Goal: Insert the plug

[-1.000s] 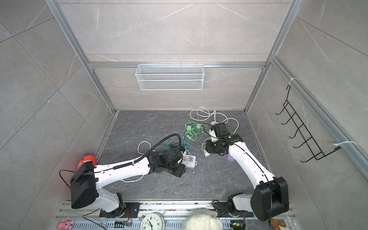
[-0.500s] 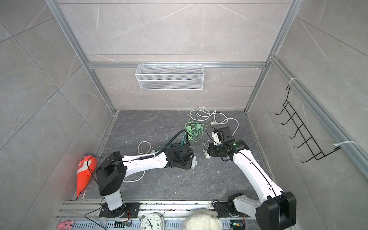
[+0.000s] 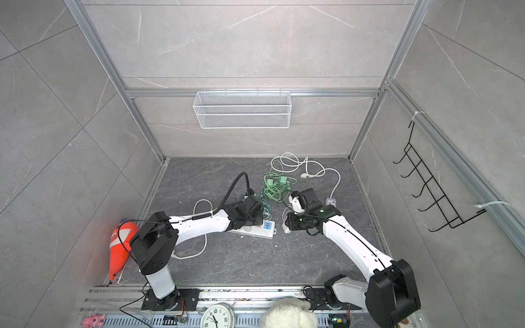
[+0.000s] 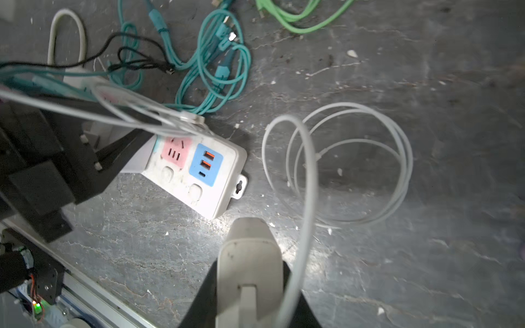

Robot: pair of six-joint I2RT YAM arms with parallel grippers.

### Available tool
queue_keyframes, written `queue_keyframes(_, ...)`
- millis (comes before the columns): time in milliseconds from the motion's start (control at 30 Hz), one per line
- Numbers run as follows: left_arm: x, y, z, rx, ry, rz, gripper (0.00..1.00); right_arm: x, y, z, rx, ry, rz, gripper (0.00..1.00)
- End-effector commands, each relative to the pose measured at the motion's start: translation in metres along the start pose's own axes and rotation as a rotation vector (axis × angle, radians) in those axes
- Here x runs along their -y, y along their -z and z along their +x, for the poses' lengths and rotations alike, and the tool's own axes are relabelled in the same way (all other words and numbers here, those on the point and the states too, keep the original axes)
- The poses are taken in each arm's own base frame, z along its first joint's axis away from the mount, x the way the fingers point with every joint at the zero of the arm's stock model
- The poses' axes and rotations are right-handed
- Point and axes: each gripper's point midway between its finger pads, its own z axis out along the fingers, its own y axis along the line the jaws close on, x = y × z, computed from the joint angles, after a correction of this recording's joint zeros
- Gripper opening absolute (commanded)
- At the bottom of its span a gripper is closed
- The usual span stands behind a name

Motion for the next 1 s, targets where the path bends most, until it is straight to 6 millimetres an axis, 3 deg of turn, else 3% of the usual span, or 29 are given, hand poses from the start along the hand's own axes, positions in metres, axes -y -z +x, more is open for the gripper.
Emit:
queue_keyframes(0, -0.006, 0.022, -0.02, 0.083, 0.031, 0.009, 0.04, -0.022, -0.003, -0.031, 0.072, 0.176, -0.025, 0.0)
queue_keyframes(167, -0.028, 0.029, -0.022, 0.086, 0.046, -0.014, 0.04, -0.051, -0.018, -0.043, 0.08, 0.277, -0.128, 0.0)
queue_keyframes(400, -0.065, 0.039, -0.027, 0.121, 0.112, -0.025, 0.04, -0.09, -0.033, -0.038, 0.021, 0.414, -0.22, 0.0)
queue_keyframes(700, -0.072, 0.042, -0.027, 0.117, 0.14, 0.005, 0.04, -0.132, -0.053, -0.051, 0.02, 0.569, -0.277, 0.0)
queue_keyframes(967, -0.084, 0.051, -0.027, 0.126, 0.168, -0.013, 0.04, -0.149, -0.076, -0.059, 0.01, 0.656, -0.242, 0.0)
